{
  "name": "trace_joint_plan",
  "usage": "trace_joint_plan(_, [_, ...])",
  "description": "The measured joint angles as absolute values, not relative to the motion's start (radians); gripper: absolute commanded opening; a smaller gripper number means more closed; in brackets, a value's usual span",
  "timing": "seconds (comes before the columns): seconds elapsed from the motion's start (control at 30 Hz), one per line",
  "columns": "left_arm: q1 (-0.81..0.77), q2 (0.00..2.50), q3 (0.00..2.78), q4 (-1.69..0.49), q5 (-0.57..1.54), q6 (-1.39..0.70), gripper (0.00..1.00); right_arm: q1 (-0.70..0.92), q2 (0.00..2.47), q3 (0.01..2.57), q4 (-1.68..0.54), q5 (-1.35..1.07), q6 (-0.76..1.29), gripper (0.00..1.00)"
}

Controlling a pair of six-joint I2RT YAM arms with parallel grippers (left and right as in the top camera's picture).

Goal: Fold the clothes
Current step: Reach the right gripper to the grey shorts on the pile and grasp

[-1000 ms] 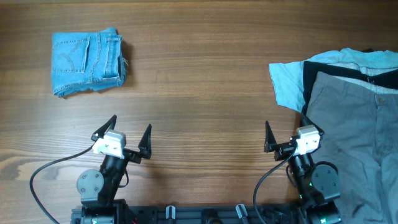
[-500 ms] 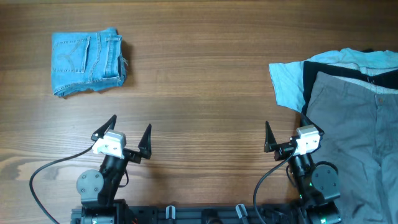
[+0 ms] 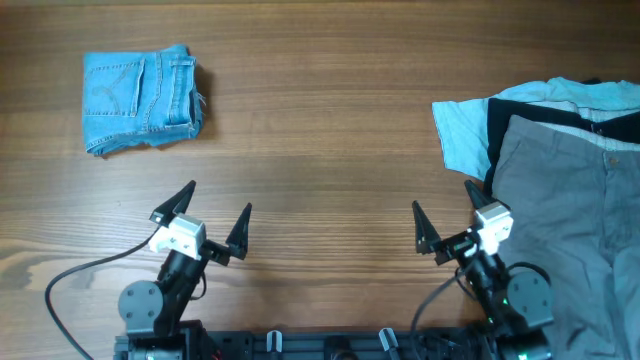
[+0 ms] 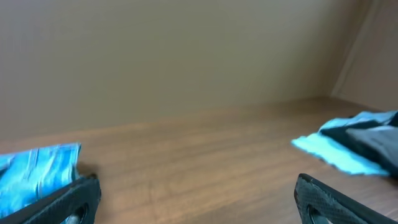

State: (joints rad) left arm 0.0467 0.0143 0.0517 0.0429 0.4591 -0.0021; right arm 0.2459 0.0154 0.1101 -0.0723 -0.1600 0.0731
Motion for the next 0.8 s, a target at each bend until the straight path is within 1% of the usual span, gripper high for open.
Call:
trace_joint_plan(0.07, [0.047, 0.022, 0.121, 0.015, 0.459, -0.006, 1.00, 0.246, 0.019, 0.182, -0.095, -0.172, 0.089, 1.00])
trace_joint_plan(0.1, [0.047, 0.044, 0.215, -0.023, 0.458, -0.006, 1.00, 0.246, 0.030, 0.260, -0.112, -0.180, 0.098, 1.00])
trace_joint_plan(0.13, [0.047, 0.050, 0.237, -0.023, 0.458, -0.006, 1.00, 0.246, 0.058, 0.341, -0.193, -0.184, 0.105, 1.00])
trace_joint_plan(0.2, [0.047, 0.146, 0.403, -0.186, 0.455, -0.009, 1.00, 0.246, 0.128, 0.442, -0.289, -0.187, 0.112, 1.00])
trace_joint_plan(0.23, [0.047, 0.206, 0.467, -0.276, 0.455, -0.009, 1.00, 0.244, 0.181, 0.496, -0.369, -0.192, 0.116, 1.00])
trace_joint_plan(0.37, [0.046, 0.472, 0.688, -0.486, 0.459, -0.011, 1.00, 0.243, 0.442, 0.675, -0.630, -0.199, 0.138, 1.00])
trace_joint_plan(0.4, [0.047, 0.542, 0.753, -0.545, 0.467, -0.013, 1.00, 0.243, 0.541, 0.739, -0.717, -0.200, 0.154, 1.00])
trace_joint_plan(0.47, [0.046, 0.654, 0.878, -0.675, 0.478, -0.013, 1.00, 0.243, 0.693, 0.824, -0.801, -0.218, 0.176, 1.00])
trace_joint_plan(0.57, [0.046, 0.800, 1.047, -0.796, 0.486, -0.013, 1.00, 0.241, 0.920, 0.935, -0.826, -0.339, 0.182, 1.00])
trace_joint_plan(0.6, [0.046, 0.834, 1.081, -0.823, 0.488, -0.012, 1.00, 0.241, 0.937, 0.940, -0.822, -0.386, 0.168, 1.00])
trace_joint_plan(0.63, [0.046, 0.869, 1.108, -0.842, 0.489, -0.012, 1.00, 0.241, 1.037, 0.961, -0.796, -0.422, 0.156, 1.00])
trace_joint_plan(0.67, [0.047, 0.889, 1.119, -0.850, 0.489, -0.012, 1.00, 0.241, 1.085, 0.969, -0.775, -0.442, 0.157, 1.00])
trace_joint_plan(0.73, [0.047, 0.908, 1.122, -0.865, 0.490, -0.013, 1.00, 0.235, 1.174, 0.993, -0.744, -0.444, 0.184, 1.00])
trace_joint_plan(0.8, [0.046, 0.913, 1.122, -0.882, 0.493, -0.012, 1.00, 0.205, 1.262, 1.024, -0.725, -0.395, 0.241, 1.00])
